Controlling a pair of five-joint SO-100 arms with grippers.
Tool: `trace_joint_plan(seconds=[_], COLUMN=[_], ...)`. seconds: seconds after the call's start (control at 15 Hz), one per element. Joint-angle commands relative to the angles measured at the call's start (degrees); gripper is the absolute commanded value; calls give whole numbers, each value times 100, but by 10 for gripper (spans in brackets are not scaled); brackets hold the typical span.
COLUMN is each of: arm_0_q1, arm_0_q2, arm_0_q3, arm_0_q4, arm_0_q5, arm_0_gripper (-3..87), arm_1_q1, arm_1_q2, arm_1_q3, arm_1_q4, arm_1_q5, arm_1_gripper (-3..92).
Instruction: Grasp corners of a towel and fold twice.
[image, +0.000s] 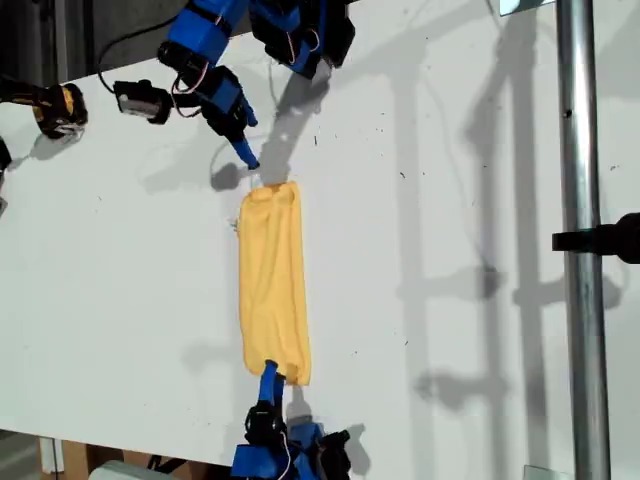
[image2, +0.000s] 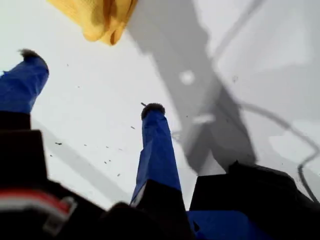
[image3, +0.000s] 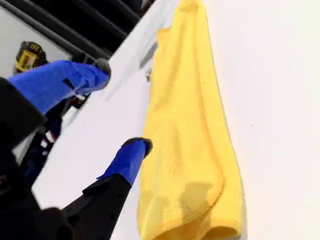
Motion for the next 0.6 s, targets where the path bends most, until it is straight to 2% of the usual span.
trace_joint_plan(seconds=[0.0, 0.07, 0.27, 0.33, 0.47, 0.53], arm_0_q1=[615, 905, 1274, 1248, 1204, 1195], arm_0_q2=[255, 255, 255, 255, 255, 255], arm_0_q3=[281, 519, 1195, 1468, 1582, 1626], arm_0_q4=[-606, -993, -1213, -1169, -1169, -1134], arm_0_q5=[246, 571, 738, 650, 791, 712], arm_0_gripper=[195, 183, 178, 137, -7, -7], arm_1_q1=[-158, -176, -237, -211, -70, -62], arm_1_q2=[826, 1257, 2355, 2320, 1986, 1635], arm_1_q3=[773, 1336, 2496, 2602, 2628, 2522], arm_1_q4=[-281, -378, -765, -984, -1380, -1679], arm_1_q5=[360, 571, 844, 817, 712, 633], arm_1_gripper=[381, 384, 381, 386, 377, 376])
